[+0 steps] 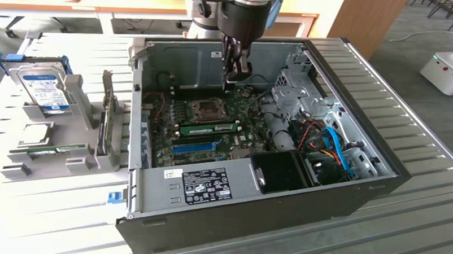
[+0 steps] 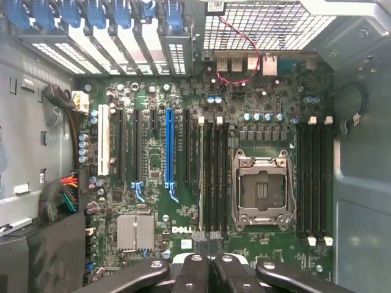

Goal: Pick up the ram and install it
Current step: 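Press down the ram until it locks into place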

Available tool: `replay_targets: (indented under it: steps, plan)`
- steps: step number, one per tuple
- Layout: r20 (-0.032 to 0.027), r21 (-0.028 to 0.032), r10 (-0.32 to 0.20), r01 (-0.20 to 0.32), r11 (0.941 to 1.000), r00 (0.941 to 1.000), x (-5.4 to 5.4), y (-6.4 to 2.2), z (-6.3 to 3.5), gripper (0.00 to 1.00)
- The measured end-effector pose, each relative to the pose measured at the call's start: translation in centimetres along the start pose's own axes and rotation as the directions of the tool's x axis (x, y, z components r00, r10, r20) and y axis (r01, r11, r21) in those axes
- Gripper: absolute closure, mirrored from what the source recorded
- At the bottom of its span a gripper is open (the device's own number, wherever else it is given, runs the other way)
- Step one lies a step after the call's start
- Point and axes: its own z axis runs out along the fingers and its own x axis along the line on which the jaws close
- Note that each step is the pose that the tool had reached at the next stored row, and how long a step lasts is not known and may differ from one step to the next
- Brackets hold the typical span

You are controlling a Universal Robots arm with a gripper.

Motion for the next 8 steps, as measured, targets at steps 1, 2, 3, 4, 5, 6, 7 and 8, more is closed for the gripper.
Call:
replay_targets:
  steps: [1,2,3,4,5,6,7,8]
  plan:
    - [0.0000,0.0000,0.000,0.000,1.0000,1.0000,0.00,-0.06,0.00,0.89]
    - [0.0001,0.0000,0.000,0.000,1.0000,1.0000,-0.01,-0.12,0.00,0.89]
    - [0.0001,0.0000,0.000,0.000,1.0000,1.0000,0.00,-0.17,0.00,0.89]
    - [0.0000,0.0000,0.000,0.000,1.0000,1.0000,-0.01,-0.22,0.00,0.89]
    - [0.0001,0.0000,0.000,0.000,1.0000,1.0000,-0.01,-0.29,0.00,0.89]
    - [0.0001,0.0000,0.000,0.000,1.0000,1.0000,-0.01,-0.39,0.00,0.89]
    - [0.0001,0.0000,0.000,0.000,1.0000,1.0000,-0.01,-0.51,-0.01,0.89]
    - [0.0000,0.0000,0.000,0.000,1.0000,1.0000,-0.02,-0.65,-0.01,0.89]
